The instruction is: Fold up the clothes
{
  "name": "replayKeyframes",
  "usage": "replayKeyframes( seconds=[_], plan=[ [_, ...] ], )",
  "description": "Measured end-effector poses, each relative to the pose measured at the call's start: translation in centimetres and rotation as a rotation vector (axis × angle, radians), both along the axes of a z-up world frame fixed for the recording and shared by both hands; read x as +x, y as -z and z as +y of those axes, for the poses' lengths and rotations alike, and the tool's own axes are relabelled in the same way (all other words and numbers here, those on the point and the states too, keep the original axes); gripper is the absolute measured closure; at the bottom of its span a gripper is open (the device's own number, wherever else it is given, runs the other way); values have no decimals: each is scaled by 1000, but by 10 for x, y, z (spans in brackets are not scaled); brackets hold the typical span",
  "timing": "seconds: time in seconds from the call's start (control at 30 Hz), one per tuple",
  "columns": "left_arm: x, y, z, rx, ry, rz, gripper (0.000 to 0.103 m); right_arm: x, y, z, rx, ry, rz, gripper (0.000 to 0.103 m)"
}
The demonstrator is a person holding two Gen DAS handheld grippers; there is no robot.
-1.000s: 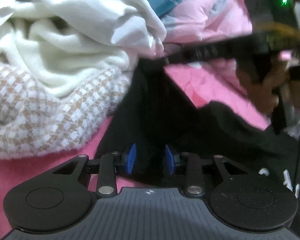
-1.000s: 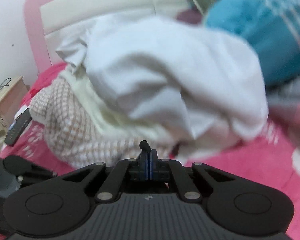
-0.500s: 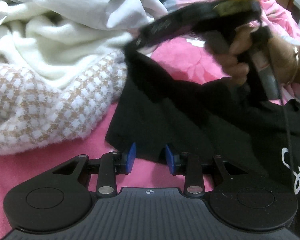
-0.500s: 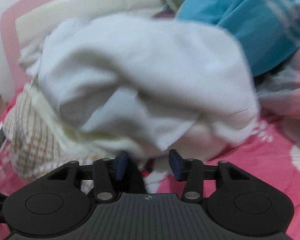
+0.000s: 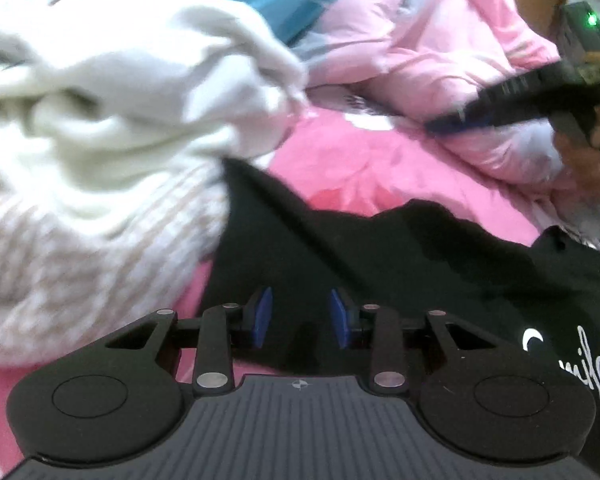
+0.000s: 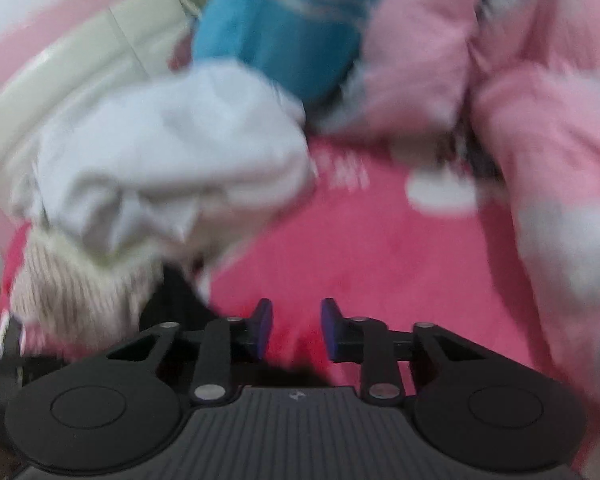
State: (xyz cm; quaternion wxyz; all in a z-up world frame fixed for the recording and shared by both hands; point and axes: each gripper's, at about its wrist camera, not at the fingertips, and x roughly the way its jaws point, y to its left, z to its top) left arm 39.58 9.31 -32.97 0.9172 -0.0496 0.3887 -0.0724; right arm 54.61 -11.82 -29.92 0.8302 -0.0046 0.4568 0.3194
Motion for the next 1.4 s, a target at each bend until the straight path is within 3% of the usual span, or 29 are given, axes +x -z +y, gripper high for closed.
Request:
replayKeyframes(
  seconds=[0.2,0.33,0.53,0.73,0.83,0.93,1.03,1.17,1.23,1.3,1.4],
  plan=[
    [22,27,-23,127,6,135,71,-30,21,-36,-104,87,68,84],
    [19,30,-21,126,0,128,70,-30,38,-63,-97,127,142,82],
    [19,30,-21,119,-19,140,70,-14,63,-62,-86,101,193,80],
    [16,31,-23,142,-34,135,70,-17,65,-54,-128,32,160,81],
    [15,30,-24,147,-39,136,70,-14,61,-64,-89,81,183,80],
    [14,30,-24,152,-42,139,70,-6,60,-78,22,156,235,80],
    [13,30,-23,156,-43,138,70,-1,69,-83,85,188,327,72],
    [11,30,-24,164,-44,133,70,-6,73,-75,62,148,330,68],
    [12,31,-25,166,-47,133,70,-10,70,-68,36,116,304,72],
    [12,31,-25,168,-49,132,70,-14,68,-60,-14,81,264,98],
    [12,31,-26,171,-53,134,70,-23,51,-55,-51,77,128,99]
  ],
)
